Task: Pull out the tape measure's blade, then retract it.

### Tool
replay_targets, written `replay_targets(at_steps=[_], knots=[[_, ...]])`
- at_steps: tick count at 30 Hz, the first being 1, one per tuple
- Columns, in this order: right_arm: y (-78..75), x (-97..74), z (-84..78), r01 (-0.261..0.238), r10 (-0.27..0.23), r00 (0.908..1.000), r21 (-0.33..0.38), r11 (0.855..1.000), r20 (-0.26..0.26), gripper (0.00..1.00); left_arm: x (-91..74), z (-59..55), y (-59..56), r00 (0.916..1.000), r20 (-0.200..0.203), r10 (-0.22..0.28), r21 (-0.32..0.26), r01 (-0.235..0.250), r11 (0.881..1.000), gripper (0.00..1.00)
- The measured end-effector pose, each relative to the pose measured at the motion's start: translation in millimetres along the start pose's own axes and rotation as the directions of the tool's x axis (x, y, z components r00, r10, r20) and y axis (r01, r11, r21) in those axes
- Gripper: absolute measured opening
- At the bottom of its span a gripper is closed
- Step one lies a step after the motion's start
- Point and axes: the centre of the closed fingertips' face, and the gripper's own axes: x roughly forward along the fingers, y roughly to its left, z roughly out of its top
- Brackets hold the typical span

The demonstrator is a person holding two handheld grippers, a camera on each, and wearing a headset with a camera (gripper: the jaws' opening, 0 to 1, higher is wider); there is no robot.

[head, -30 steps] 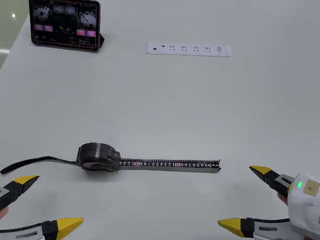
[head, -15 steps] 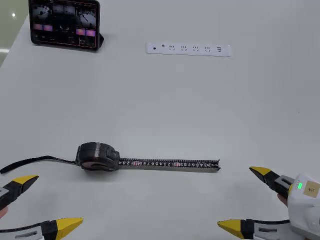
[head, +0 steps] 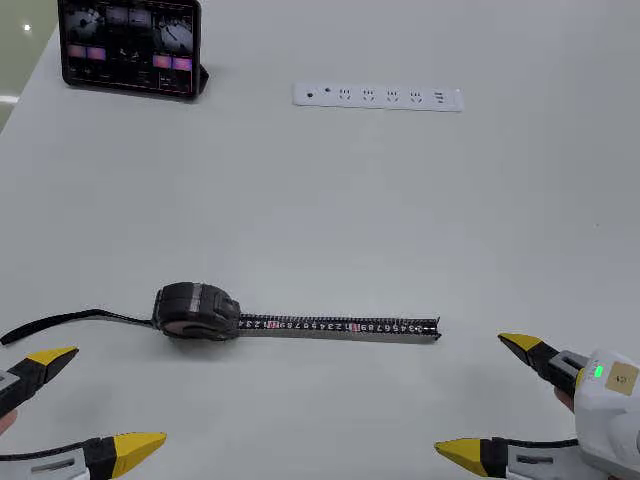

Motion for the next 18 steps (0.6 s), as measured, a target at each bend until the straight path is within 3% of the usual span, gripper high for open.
replay_targets(at_steps=[18], knots=[[-7.0,3.6,1.5,-0.007,0.007,1.0,0.0,1.0,0.003,0.88,2.2,-0.5,1.6,1.0,-0.01,0.001,-0.004,-0.001,1.0,0.86]])
